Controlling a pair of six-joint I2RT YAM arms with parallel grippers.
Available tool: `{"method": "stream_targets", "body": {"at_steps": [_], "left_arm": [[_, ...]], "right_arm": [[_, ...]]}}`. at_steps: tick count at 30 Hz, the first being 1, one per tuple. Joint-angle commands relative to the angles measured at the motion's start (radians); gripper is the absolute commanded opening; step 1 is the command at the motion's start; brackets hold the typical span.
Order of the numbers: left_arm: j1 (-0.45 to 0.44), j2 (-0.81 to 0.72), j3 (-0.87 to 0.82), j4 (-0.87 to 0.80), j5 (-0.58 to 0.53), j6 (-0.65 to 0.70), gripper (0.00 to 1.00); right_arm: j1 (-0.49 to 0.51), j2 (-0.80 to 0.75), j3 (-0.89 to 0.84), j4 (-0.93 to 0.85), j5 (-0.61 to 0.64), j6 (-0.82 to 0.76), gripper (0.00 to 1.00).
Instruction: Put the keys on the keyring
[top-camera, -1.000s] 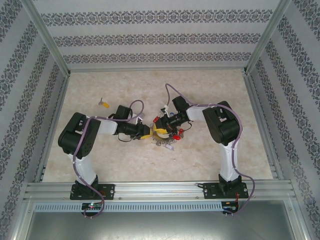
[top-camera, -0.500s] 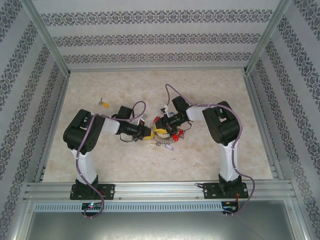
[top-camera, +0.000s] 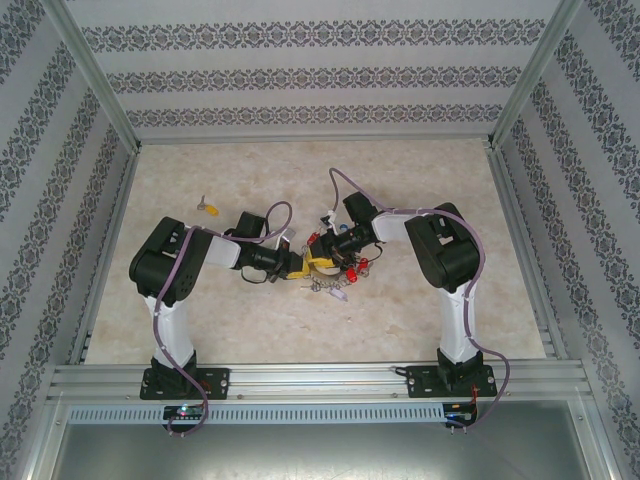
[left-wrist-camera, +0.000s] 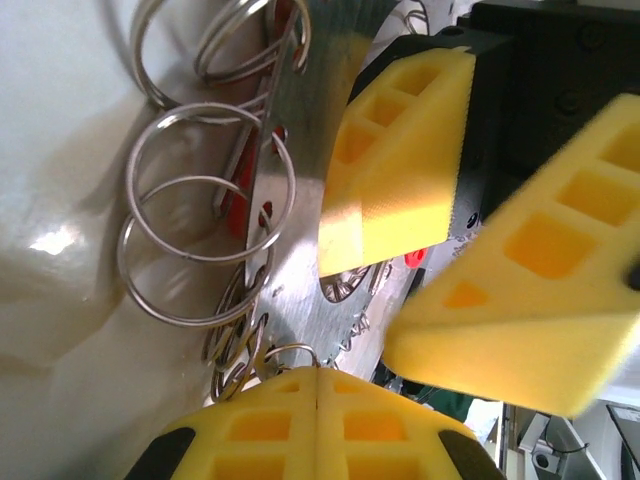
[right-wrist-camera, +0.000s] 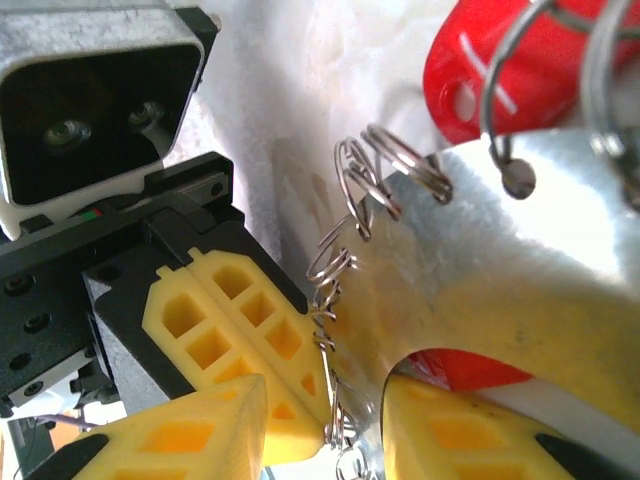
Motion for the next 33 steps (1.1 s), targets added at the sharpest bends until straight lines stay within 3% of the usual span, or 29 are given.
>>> {"method": "stream_targets", "body": {"at_steps": [1,12,15,23,28,33], "left_arm": [[-0.011,0.023,-0.004,0.1,-0.034,-0.016,0.0],[0.007,-0.08,-0.052,0.175,-0.024,-0.037,0.0],[0.033,-0.143,-0.083,0.225,-0.023,-0.086,0.12],[0.09,-0.332,-0.075,-0.076,-0.065,0.063,0.3],[0.128,-0.376,-0.067,-0.116,-0.06,0.062,0.33],[0.146,-0.467,0.06,-0.381,-0.087,0.219,0.36]], "right_arm": [[0.047,0.072,-0.019,0.046,0.052,-0.012,0.29],[0.046,0.022,-0.055,0.088,0.044,-0.017,0.07],[0.04,-0.005,-0.07,0.101,0.046,-0.027,0.02],[0.012,-0.055,-0.091,0.111,0.044,-0.051,0.0],[-0.012,-0.138,-0.114,0.14,0.05,-0.054,0.0],[-0.039,-0.327,-0.184,0.231,0.139,-0.091,0.0]]}}
